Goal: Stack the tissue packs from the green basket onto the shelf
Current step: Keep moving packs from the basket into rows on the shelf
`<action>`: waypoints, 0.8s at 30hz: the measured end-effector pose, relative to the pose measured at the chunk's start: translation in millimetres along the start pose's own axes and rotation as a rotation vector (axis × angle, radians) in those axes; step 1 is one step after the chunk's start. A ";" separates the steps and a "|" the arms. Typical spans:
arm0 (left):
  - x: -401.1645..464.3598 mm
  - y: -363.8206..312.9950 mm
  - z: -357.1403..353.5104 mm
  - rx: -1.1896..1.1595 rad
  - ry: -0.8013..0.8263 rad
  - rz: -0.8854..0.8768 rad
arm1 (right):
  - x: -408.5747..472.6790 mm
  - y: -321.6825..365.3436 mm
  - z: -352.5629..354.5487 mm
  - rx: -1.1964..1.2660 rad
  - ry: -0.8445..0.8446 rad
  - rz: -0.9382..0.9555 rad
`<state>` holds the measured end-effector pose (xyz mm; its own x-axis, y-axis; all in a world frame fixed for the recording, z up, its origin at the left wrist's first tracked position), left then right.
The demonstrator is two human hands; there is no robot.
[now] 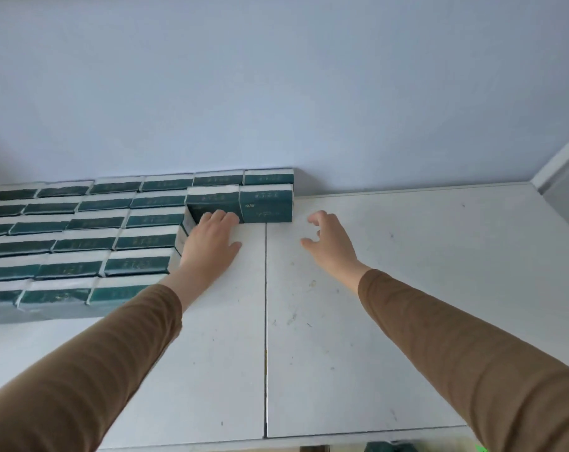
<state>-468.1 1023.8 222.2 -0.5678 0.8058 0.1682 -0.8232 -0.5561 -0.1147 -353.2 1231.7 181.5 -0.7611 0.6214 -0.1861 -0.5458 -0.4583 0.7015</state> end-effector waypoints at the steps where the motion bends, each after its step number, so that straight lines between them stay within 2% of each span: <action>1: -7.9 -13.1 -1.1 -0.023 0.000 -0.013 | -14.8 -7.6 5.8 -0.021 -0.007 0.010; 6: -52.3 -87.5 -5.0 -0.163 -0.017 -0.077 | -106.2 -57.1 43.6 -0.076 -0.097 0.010; 11: -101.8 -190.3 -10.8 -0.275 -0.038 -0.238 | -222.6 -129.3 93.9 -0.071 -0.231 -0.059; 19: -174.2 -364.7 -35.9 -0.417 -0.018 -0.502 | -385.3 -271.5 168.5 -0.051 -0.318 -0.332; 24: -199.8 -458.0 -78.3 -0.481 0.106 -0.574 | -449.7 -372.2 213.2 -0.010 -0.337 -0.536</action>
<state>22.2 1133.5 164.5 -0.0273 0.9708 0.2381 -0.8858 0.0870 -0.4559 266.9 1258.4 150.7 -0.2300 0.9316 -0.2814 -0.8248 -0.0331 0.5645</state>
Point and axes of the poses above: each hand's wrist, its own x-axis towards the middle knuckle, its own z-axis out of the back of the hand, y = z × x, the point moved 7 cm from there along x, towards the middle knuckle, and after that the axes turned 14 degrees about -z, right-handed, at the moved point
